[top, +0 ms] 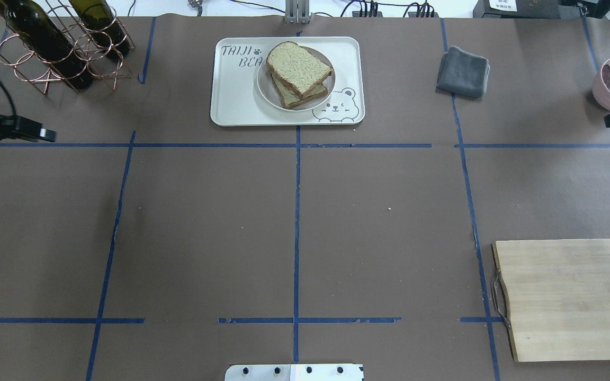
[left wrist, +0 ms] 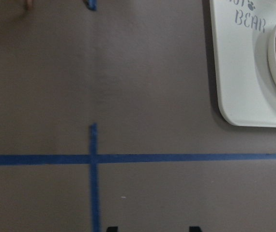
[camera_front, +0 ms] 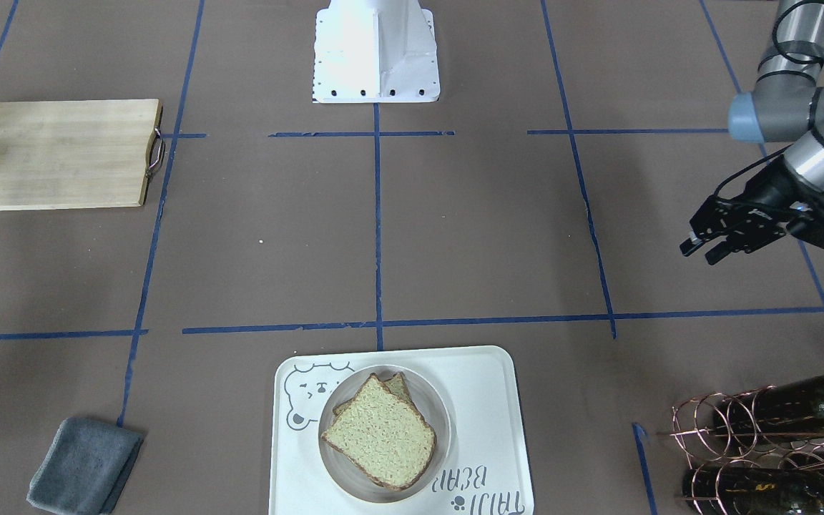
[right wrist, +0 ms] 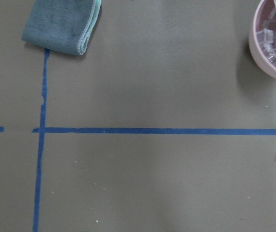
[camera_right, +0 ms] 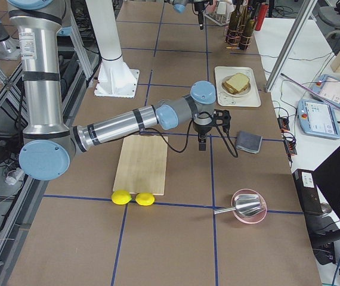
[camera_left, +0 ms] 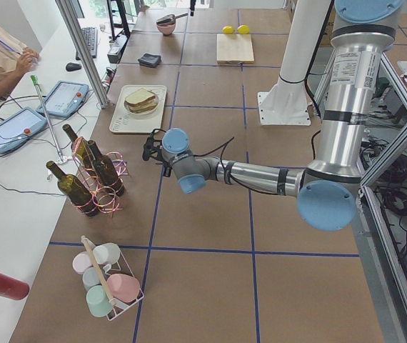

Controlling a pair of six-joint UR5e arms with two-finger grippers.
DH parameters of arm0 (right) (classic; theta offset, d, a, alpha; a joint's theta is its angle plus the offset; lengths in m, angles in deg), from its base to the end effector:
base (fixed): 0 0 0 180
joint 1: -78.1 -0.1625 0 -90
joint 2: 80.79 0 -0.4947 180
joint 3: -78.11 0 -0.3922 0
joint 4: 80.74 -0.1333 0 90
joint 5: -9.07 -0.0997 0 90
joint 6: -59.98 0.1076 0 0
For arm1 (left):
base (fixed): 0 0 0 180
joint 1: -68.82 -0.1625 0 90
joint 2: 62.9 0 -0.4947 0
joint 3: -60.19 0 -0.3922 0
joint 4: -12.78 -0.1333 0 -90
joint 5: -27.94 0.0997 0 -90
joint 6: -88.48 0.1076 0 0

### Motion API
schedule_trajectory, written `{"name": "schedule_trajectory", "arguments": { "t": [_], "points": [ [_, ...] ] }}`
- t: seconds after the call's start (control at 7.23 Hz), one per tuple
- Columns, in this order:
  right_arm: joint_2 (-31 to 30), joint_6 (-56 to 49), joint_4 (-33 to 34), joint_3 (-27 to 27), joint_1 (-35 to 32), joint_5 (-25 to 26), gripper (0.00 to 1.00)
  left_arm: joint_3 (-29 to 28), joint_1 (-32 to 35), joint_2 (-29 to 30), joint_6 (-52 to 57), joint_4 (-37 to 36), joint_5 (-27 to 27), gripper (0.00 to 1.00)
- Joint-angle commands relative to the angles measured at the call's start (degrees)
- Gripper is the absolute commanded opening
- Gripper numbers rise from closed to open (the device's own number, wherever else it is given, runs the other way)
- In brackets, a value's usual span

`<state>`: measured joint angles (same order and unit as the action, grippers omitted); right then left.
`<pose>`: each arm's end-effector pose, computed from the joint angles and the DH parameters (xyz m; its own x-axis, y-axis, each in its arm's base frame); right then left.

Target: Make sandwich and place on tray

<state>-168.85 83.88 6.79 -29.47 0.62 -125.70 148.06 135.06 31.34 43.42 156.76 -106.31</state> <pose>-0.0539 -0.5079 0.5594 0.6628 -0.0093 0.7487 -0.0739 0.9942 0.0778 0.1675 -0.5251 0.6017 0.4574 0.2168 -0.8624 0.1401 0.9401 0.3107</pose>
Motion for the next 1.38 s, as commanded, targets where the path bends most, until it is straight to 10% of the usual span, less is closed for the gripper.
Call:
{"name": "schedule_trajectory", "arguments": {
  "t": [0.0,0.28,0.69,0.83,1.25],
  "points": [
    [1.5,-11.8,9.0,0.4,-4.9,-0.4,1.0,1.2,12.5,-2.7,28.2,-13.9,-0.4,0.58],
    [1.9,-13.8,9.9,1.0,-6.8,-0.6,1.0,7.9,19.6,-1.7,45.4,-38.2,0.3,0.59],
    [1.8,-21.5,13.4,3.6,-8.2,-1.3,1.0,9.2,20.2,0.0,50.5,-53.5,-0.3,0.65],
    [1.5,-21.6,13.6,3.3,-8.2,-1.1,1.0,10.1,20.3,-1.9,53.1,-54.6,-0.3,1.0],
    [0.8,-21.6,13.1,2.3,-8.1,1.6,1.0,10.1,20.3,-3.4,53.2,-54.0,-0.5,1.0]
  ]
}}
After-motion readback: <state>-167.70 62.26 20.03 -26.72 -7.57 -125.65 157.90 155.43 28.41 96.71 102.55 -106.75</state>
